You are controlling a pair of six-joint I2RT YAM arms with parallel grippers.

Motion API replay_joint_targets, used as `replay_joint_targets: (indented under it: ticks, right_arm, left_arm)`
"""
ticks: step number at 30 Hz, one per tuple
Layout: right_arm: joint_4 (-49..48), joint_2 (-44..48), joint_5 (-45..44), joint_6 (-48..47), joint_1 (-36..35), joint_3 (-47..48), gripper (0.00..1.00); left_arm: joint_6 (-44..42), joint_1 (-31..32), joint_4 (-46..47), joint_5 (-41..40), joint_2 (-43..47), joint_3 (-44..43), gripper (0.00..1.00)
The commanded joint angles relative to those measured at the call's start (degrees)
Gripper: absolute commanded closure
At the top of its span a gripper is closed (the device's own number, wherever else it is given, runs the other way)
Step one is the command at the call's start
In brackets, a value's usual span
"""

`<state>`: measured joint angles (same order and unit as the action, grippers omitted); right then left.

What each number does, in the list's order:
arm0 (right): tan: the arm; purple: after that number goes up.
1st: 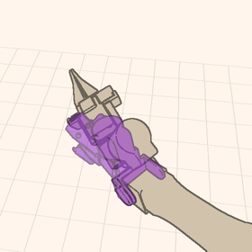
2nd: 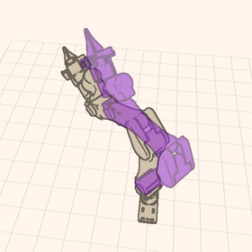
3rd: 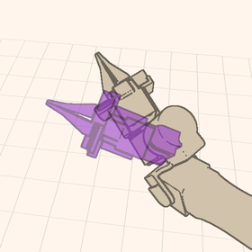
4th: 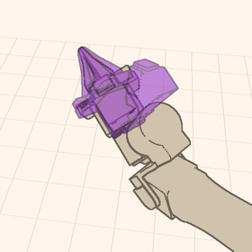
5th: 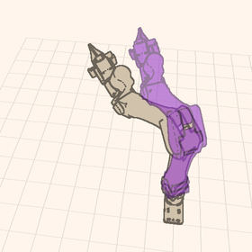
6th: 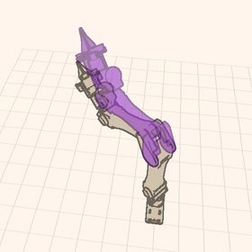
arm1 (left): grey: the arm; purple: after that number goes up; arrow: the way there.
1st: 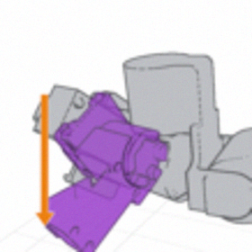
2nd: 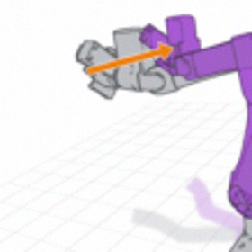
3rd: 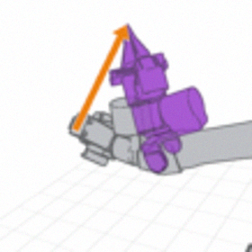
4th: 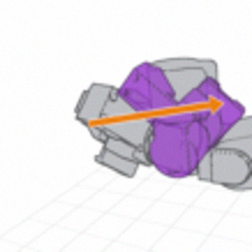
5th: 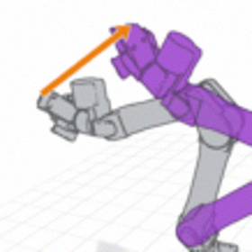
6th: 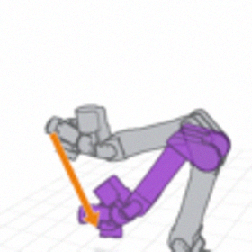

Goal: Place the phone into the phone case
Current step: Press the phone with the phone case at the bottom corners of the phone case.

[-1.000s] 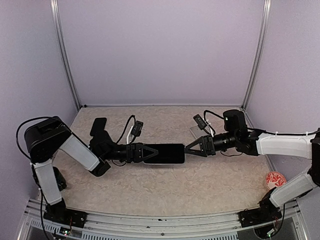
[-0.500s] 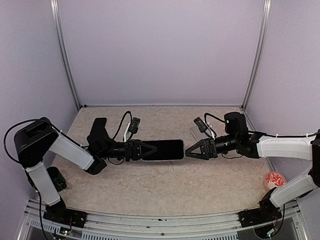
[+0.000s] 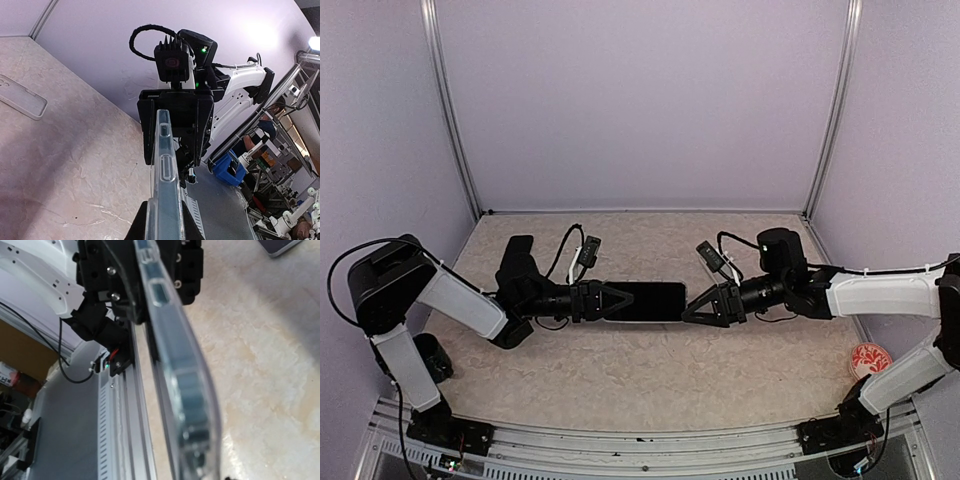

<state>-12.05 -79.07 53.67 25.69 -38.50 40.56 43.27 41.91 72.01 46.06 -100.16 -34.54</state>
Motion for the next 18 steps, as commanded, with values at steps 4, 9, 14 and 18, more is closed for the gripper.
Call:
replay_joint_targets:
  ticks: [4, 9, 14, 18]
  right_arm:
    - [5.16, -0.63, -6.32, -3.63, -0.96, 2.98, 0.48]
    - [3.76, -1.79, -3.87, -2.51, -0.92, 3.11, 0.50]
    - [1.79, -2.89, -1.61, -0.86, -0.97, 2.91, 0.57]
    - [-0.28, -3.43, -0.02, 0.43, -0.94, 2.53, 0.65]
  left_arm:
    - [-0.48, -0.01, 4.17, -1.15, 2.13, -0.28, 1.00]
    - [-0.34, 0.01, 4.36, -0.96, 2.16, -0.26, 1.00]
    - [-0.28, 0.09, 4.36, -0.89, 2.23, -0.52, 1.00]
    - [-0.12, 0.14, 4.36, -0.69, 2.25, -0.60, 1.00]
